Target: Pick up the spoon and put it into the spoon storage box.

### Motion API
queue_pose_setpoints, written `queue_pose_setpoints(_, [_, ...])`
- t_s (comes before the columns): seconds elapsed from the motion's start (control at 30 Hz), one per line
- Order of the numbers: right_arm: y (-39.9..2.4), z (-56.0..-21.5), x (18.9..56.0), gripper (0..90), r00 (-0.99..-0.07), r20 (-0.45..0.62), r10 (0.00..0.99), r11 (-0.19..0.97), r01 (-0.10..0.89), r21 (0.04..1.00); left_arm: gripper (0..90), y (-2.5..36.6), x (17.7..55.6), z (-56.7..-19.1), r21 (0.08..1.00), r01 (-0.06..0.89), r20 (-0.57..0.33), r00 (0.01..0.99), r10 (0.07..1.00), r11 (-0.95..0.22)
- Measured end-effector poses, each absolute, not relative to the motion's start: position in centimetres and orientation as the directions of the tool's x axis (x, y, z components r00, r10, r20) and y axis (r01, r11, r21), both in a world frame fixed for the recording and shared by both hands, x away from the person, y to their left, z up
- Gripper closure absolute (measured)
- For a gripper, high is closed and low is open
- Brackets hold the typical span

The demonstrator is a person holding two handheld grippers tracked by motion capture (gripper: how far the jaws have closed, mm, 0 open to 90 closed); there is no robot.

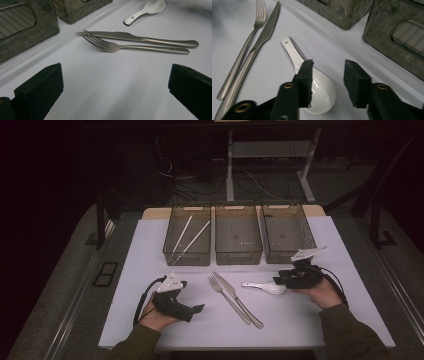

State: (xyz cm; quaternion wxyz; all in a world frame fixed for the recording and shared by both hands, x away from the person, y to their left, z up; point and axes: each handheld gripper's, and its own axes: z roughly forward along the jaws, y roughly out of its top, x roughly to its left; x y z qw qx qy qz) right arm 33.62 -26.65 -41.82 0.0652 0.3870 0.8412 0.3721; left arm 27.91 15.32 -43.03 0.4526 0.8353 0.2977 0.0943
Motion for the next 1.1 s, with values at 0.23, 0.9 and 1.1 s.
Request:
queue_pose_setpoints(0.23, [-27.8,-42.5,32.1,47.9,-0.693,0.16,0.703,0.432,0.595,0.678,0.0,15.3,27.9,-43.1,0.811,0.413,-0.113,0.805,0.582,-0.415])
queue_pose_setpoints(0.9, [-27.0,-43.8,32.6,48.0,-0.709,0.175,0.684,0.466,0.608,0.643,0.0,15.2,28.0,-43.2,0.805,0.416,-0.115,0.809,0.576,-0.423])
queue_pose_setpoints(1.1, [-26.8,-43.9,32.5,51.1,-0.721,0.173,0.671,0.483,0.602,0.635,0.0,15.2,28.0,-43.2,0.804,0.416,-0.115,0.809,0.576,-0.425])
